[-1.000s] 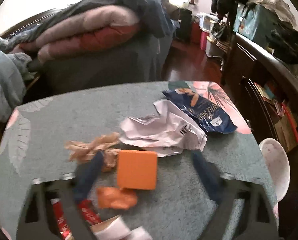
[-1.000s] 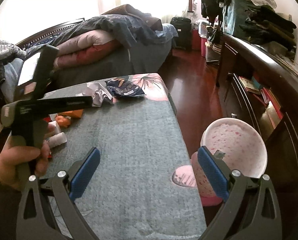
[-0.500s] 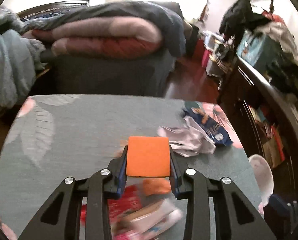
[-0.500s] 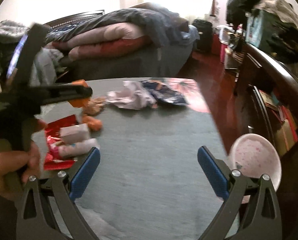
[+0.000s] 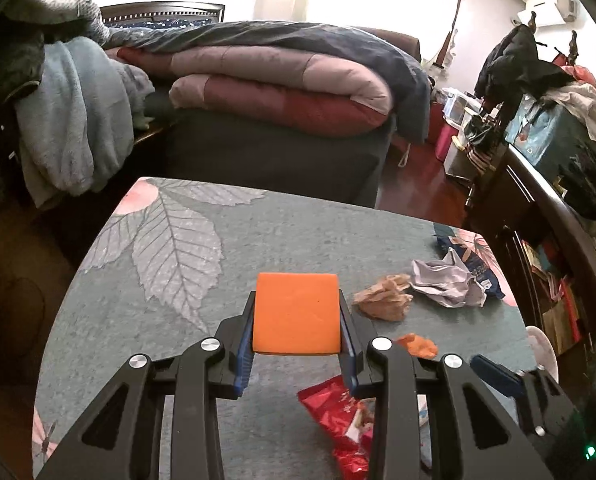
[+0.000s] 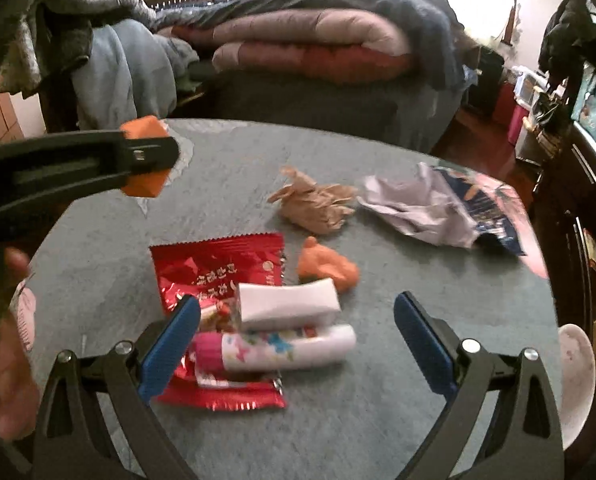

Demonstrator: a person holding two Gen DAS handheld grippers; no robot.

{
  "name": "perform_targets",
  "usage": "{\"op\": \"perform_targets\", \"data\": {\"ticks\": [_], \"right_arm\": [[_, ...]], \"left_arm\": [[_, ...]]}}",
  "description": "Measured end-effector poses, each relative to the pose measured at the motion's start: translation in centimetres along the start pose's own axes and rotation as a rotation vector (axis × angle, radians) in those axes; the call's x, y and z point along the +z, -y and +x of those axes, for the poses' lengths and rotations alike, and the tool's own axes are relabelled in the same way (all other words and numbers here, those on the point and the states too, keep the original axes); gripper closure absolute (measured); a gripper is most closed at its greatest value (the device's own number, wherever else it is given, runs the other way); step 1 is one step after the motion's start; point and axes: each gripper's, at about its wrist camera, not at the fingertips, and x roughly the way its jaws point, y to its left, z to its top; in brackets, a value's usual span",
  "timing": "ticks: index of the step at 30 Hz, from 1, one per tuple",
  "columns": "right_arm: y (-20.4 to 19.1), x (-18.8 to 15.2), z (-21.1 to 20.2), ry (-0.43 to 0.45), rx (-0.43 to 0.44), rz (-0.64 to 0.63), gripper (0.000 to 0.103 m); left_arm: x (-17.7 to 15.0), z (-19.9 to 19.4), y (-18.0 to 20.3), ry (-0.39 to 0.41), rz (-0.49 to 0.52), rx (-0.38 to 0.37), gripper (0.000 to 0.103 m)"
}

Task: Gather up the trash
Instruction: 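Grasp the orange sponge with the left tool while the right tool grasps the white box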

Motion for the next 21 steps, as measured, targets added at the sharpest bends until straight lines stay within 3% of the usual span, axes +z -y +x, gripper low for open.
{"op": "perform_targets", "data": {"ticks": [1,2,21], "right_arm": [[0.1,0.1,0.4,-0.014,0.007,0.006,0.041],[0.2,0.0,0.6,-0.025,0.015,0.012,0.050],[3.9,-2.6,-6.1,0.083,0.020,0.132,0.049]], "left_arm": [[-0.1,0.0,-0.2,0.000,-0.003,-0.001,0.068],[-0.1,0.1,-0.4,-0.002,-0.006,-0.002,0.068],[-1.1,-3.1,0.5,0.036,0.008,0.010,0.068]]}}
